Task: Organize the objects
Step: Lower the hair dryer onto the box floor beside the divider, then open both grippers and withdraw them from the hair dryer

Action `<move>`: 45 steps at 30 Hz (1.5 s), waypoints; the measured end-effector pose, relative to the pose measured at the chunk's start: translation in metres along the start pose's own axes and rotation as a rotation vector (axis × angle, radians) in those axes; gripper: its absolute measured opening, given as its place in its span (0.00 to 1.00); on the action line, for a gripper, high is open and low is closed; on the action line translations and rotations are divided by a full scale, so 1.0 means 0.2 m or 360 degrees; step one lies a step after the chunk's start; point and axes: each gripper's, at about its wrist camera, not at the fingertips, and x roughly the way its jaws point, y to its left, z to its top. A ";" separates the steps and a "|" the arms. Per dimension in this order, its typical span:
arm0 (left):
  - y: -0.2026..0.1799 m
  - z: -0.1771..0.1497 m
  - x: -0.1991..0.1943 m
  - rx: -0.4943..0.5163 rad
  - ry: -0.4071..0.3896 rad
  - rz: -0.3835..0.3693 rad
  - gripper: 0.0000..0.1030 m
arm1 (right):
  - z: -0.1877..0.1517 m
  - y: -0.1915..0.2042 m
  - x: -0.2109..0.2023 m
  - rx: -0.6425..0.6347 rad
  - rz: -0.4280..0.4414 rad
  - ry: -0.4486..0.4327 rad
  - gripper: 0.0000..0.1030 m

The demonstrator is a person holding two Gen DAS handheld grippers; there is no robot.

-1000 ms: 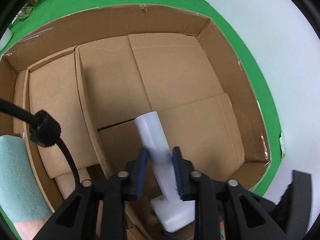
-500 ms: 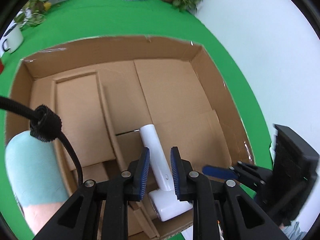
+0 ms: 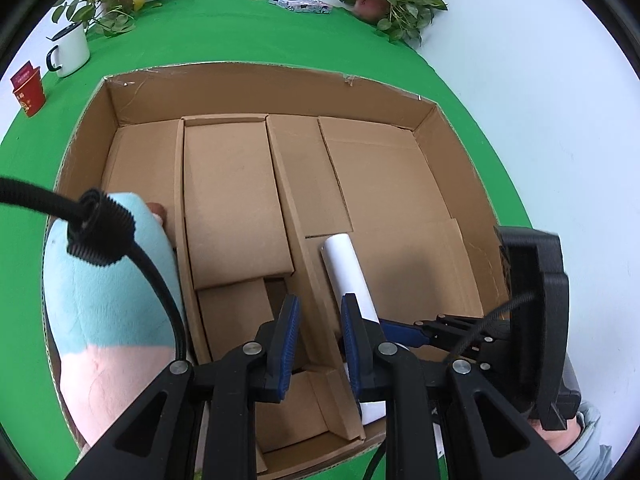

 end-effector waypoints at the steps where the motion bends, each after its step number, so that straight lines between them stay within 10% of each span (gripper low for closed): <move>1: 0.00 -0.01 0.00 0.0004 -0.0001 -0.0001 0.20 | 0.00 0.00 0.00 0.0029 0.0005 -0.0004 0.30; 15: -0.03 -0.10 -0.03 0.0050 -0.0080 0.0102 0.22 | 0.01 0.05 -0.04 0.0106 0.0005 -0.0084 0.32; 20: -0.06 -0.19 -0.15 0.0094 -0.0306 0.0287 0.50 | -0.09 0.21 -0.24 -0.0205 -0.0308 -0.0455 0.78; 28: -0.21 -0.52 -0.35 0.0048 -0.0786 0.0737 0.83 | -0.44 0.29 -0.40 -0.0277 -0.0582 -0.0814 0.79; 36: -0.39 -0.86 -0.55 0.0040 -0.1003 0.0821 0.91 | -0.67 0.33 -0.58 -0.0308 -0.0573 -0.1080 0.78; 39: -0.44 -0.94 -0.59 0.0052 -0.1031 0.0811 0.82 | -0.70 0.33 -0.59 -0.0322 -0.0601 -0.1100 0.74; 41: -0.46 -0.97 -0.59 0.0089 -0.1007 0.0766 0.34 | -0.71 0.31 -0.59 -0.0307 -0.0636 -0.1079 0.29; 42: -0.47 -0.99 -0.59 0.0097 -0.0987 0.0719 0.26 | -0.71 0.30 -0.59 -0.0290 -0.0708 -0.1073 0.14; 45: -0.49 -1.04 -0.62 0.0071 -0.1031 0.0697 0.27 | -0.75 0.27 -0.61 -0.0253 -0.0712 -0.1102 0.06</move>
